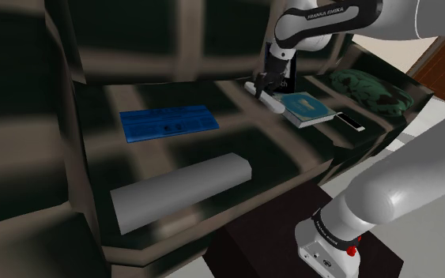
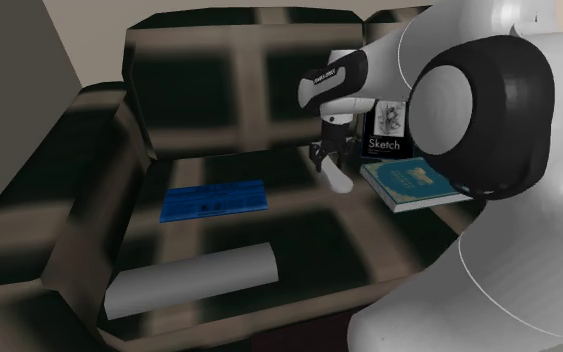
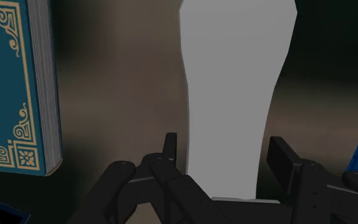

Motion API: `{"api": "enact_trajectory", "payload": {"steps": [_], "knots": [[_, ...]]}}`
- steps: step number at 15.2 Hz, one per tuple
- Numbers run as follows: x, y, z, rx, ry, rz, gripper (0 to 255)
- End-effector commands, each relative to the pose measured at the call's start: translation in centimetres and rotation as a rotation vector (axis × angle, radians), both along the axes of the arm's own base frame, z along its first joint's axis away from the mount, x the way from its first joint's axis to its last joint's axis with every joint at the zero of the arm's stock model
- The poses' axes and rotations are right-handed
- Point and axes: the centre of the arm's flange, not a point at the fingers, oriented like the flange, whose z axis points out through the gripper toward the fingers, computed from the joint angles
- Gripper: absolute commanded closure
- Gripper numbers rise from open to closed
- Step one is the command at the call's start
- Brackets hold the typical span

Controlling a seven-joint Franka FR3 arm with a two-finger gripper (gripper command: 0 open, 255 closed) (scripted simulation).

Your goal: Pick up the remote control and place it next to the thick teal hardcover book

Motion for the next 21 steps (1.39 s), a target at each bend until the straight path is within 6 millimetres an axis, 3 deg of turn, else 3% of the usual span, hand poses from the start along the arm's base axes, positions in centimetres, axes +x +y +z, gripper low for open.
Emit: {"api": "enact_trajectory", "payload": {"steps": [1,11,21], "knots": [[1.1,-2.4,0.2,-0.001,0.000,0.002,255],[6.2,-14.7,0.3,-0.001,0.000,0.002,255],[6.2,-14.7,-4.9,-0.001,0.000,0.002,255]]}}
